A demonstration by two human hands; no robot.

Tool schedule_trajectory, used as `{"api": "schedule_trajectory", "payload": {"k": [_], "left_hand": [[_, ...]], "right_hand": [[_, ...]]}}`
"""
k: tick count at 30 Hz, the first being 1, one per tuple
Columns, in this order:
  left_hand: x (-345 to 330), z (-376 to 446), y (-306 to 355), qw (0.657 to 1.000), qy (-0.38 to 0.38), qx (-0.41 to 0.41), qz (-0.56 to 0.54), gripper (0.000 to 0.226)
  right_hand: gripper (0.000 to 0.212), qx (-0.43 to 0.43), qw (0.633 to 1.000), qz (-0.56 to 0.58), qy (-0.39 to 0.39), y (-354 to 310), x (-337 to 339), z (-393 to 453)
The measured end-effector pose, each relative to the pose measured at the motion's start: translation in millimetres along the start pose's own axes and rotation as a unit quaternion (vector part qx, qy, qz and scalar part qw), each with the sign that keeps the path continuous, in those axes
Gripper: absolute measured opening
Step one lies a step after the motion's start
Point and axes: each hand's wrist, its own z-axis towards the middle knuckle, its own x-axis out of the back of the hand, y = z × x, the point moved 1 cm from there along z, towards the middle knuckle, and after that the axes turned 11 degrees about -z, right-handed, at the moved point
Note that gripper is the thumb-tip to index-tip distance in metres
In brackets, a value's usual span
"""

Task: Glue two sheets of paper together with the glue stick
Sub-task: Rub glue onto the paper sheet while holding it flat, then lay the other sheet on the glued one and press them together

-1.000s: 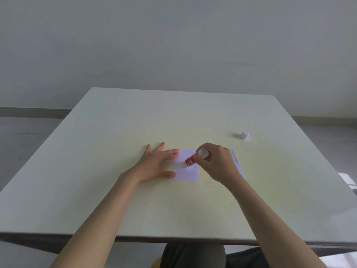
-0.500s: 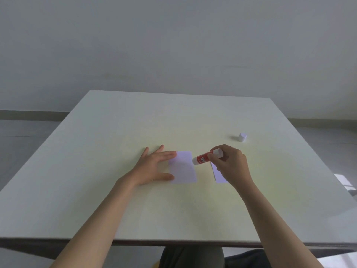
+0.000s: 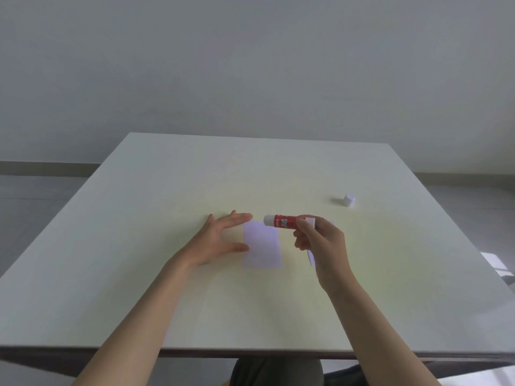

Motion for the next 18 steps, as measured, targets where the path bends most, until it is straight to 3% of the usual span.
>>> {"api": "schedule_trajectory", "payload": {"k": [2, 4, 6, 9, 14, 18], "left_hand": [[-1.6, -1.1, 7.6, 0.996, 0.058, -0.002, -0.070, 0.052], [-8.9, -3.1, 18.2, 0.982, 0.109, -0.025, -0.151, 0.041], [-23.6, -6.4, 30.3, 0.967, 0.128, -0.059, -0.213, 0.034], [-47.2, -9.6, 41.3, 0.941, 0.169, -0.067, -0.286, 0.025], [-56.9, -6.9, 40.0, 0.909, 0.247, -0.053, -0.331, 0.009], [-38.6, -4.4, 40.1, 0.906, 0.273, -0.082, -0.313, 0.008]], "right_hand": [[0.018, -0.098, 0.976, 0.187, -0.053, 0.3, -6.7, -2.0], [0.018, -0.190, 0.922, 0.321, -0.106, -0.9, -15.7, -4.7], [0.015, -0.223, 0.890, 0.372, -0.142, -1.6, -25.6, -7.3], [0.014, -0.230, 0.874, 0.394, -0.168, -2.2, -38.3, -10.4], [0.015, -0.226, 0.889, 0.353, -0.184, 0.4, -44.9, -11.4], [0.014, -0.159, 0.956, 0.200, -0.142, 6.6, -32.8, -2.3]]}}
